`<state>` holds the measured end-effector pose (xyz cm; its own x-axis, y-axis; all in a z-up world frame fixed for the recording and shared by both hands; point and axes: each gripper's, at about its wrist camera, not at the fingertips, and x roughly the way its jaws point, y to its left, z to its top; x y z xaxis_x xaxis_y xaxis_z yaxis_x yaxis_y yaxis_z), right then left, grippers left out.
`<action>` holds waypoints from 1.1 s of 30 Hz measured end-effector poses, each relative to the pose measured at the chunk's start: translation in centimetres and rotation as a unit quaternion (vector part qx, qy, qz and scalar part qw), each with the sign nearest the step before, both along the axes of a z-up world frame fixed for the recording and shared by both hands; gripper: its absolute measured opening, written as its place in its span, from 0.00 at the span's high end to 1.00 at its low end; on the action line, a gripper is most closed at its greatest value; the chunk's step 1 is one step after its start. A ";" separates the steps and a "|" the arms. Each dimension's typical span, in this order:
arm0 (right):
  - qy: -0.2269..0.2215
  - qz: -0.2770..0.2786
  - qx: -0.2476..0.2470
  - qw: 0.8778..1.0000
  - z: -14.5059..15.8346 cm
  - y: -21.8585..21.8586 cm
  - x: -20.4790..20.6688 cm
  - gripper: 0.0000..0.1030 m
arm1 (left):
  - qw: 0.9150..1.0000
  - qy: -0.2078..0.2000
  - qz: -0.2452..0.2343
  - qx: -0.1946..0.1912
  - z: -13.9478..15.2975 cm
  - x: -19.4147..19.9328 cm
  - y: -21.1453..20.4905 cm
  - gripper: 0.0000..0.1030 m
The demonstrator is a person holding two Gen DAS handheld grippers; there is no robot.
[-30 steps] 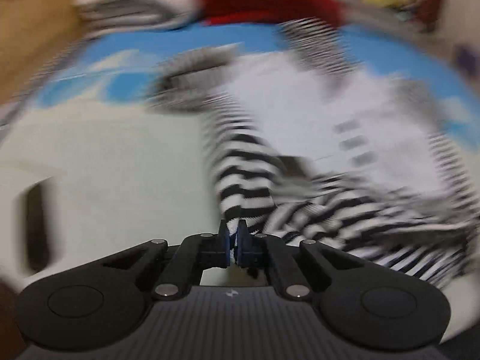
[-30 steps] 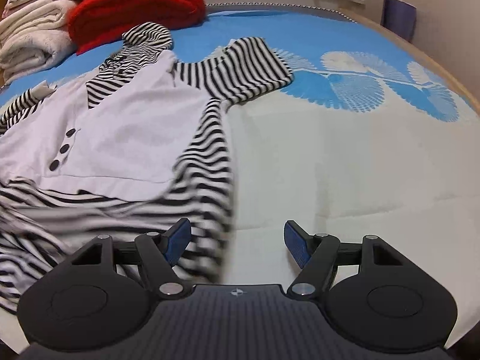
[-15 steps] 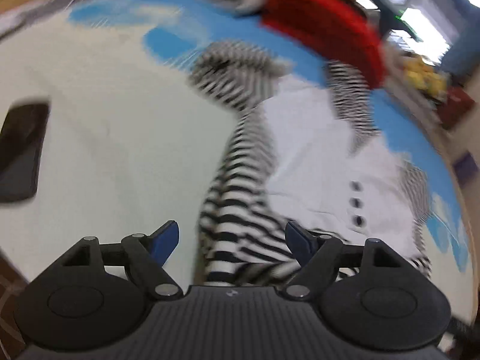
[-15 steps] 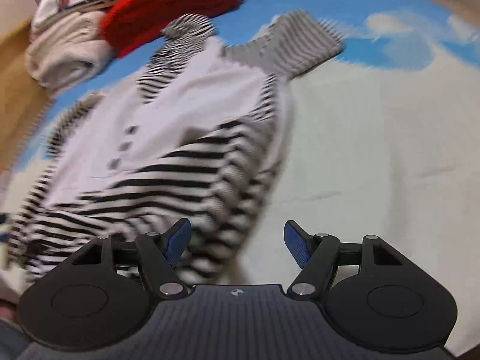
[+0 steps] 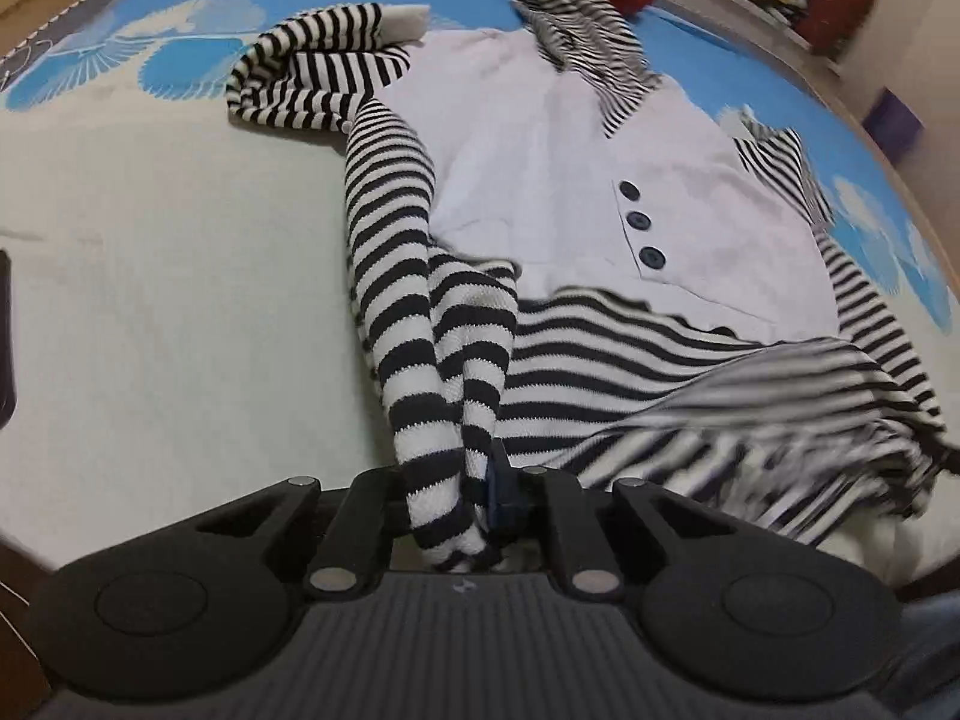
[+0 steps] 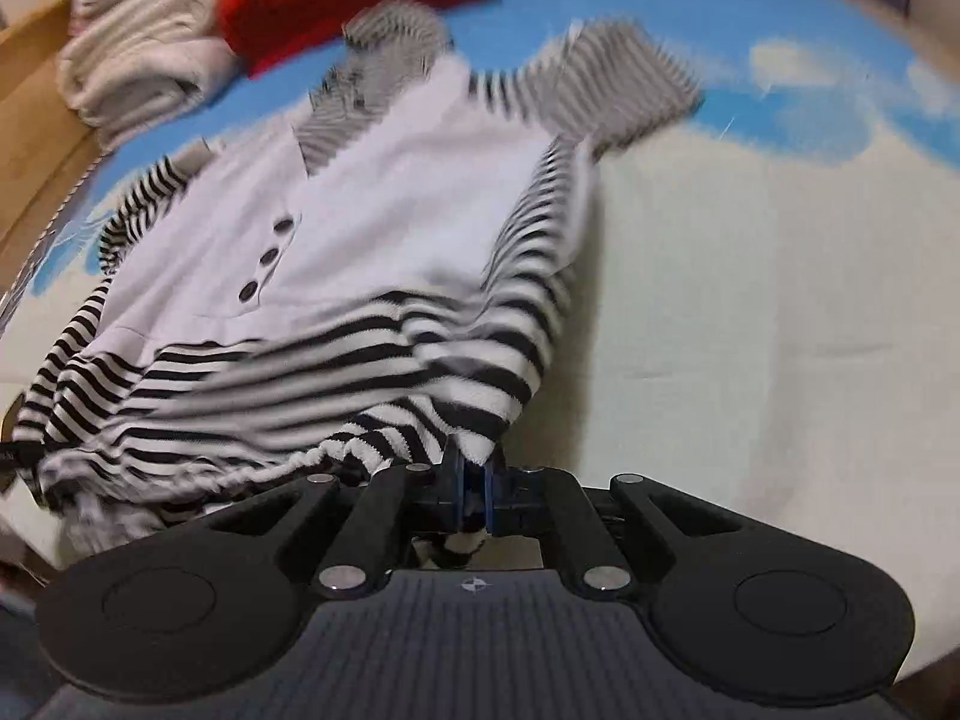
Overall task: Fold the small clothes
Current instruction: 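Grasp the striped sleeve cuff with the left tool while the right tool grasps the hem, then fold the gripped sleeve across the white body with the left tool and open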
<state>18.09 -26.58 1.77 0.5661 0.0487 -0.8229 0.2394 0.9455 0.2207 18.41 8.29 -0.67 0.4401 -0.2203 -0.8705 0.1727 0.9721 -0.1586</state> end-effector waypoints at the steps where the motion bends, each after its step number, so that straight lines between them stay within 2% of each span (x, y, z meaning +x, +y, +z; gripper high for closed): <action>1: 0.000 0.007 0.006 1.000 0.2 -0.8 -1.5 0.95 | 1.000 0.014 -0.013 0.000 -0.7 -0.9 0.1 0.87; 3: 0.029 0.021 0.022 0.999 -1.4 -1.6 -3.5 0.95 | 0.999 0.041 -0.026 0.025 -2.6 -1.6 -0.2 0.83; 5: 0.080 0.034 0.014 0.996 -4.6 -1.1 -4.5 0.94 | 0.998 0.030 -0.026 0.053 -3.2 -1.3 -0.5 0.59; 6: 0.082 0.049 0.000 0.995 -5.3 -0.5 -4.7 0.94 | 0.998 0.019 -0.017 0.058 -2.9 -1.1 -0.3 0.52; 7: 0.066 0.076 -0.029 0.994 -5.2 0.3 -4.8 0.91 | 0.998 0.014 0.002 0.060 -2.5 -0.8 0.2 0.33; 8: 0.058 0.100 -0.041 0.992 -4.9 0.8 -4.8 0.87 | 0.998 0.011 0.020 0.055 -2.2 -0.6 0.9 0.23; 9: 0.055 0.099 -0.033 0.993 -4.8 0.5 -4.7 0.84 | 0.999 0.006 0.036 0.040 -1.7 -0.5 1.3 0.20; 10: 0.061 0.090 -0.015 0.994 -4.7 0.1 -4.5 0.73 | 0.999 0.000 0.048 0.020 -1.3 -0.4 1.9 0.16; 11: 0.062 0.081 -0.006 0.995 -4.4 -0.3 -4.1 0.62 | 0.999 -0.008 0.051 0.005 -0.8 -0.5 2.3 0.15; 12: 0.047 0.069 0.001 0.997 -3.6 -0.9 -4.0 0.56 | 0.999 -0.014 0.052 0.001 -0.5 -0.4 2.4 0.14; 13: 0.023 0.057 0.008 0.998 -2.9 -1.2 -4.3 0.43 | 0.998 -0.020 0.052 0.003 -0.3 -0.8 2.5 0.11; 14: -0.004 0.047 0.017 0.999 -2.2 -1.6 -4.3 0.36 | 0.998 -0.018 0.051 0.009 -0.5 -0.6 2.2 0.10; 16: -0.031 0.034 0.024 0.999 -1.4 -2.4 -3.5 0.36 | 0.999 -0.005 0.044 0.022 -1.1 -0.2 1.3 0.10; 18: -0.033 0.020 0.018 0.999 -1.3 -3.0 -2.1 0.36 | 0.999 -0.009 0.041 0.031 -0.8 0.2 1.3 0.10; 21: -0.043 -0.011 -0.001 0.999 -1.6 -4.6 0.1 0.36 | 0.996 -0.045 0.048 0.056 0.5 1.8 1.6 0.06; 22: -0.038 -0.025 -0.015 0.999 -1.6 -5.5 1.0 0.36 | 0.993 -0.062 0.056 0.079 1.1 3.1 1.6 0.01; 25: -0.022 -0.059 -0.064 0.996 -1.9 -8.5 5.7 0.37 | 0.984 -0.095 0.081 0.130 1.7 7.7 1.2 0.00; 29: -0.032 -0.104 -0.103 0.989 -2.4 -13.0 14.4 0.37 | 0.978 -0.106 0.134 0.123 0.5 13.1 1.3 0.00; 33: -0.031 -0.161 -0.117 0.980 -3.8 -18.1 24.1 0.36 | 0.983 -0.069 0.135 0.105 -0.9 16.0 1.0 0.00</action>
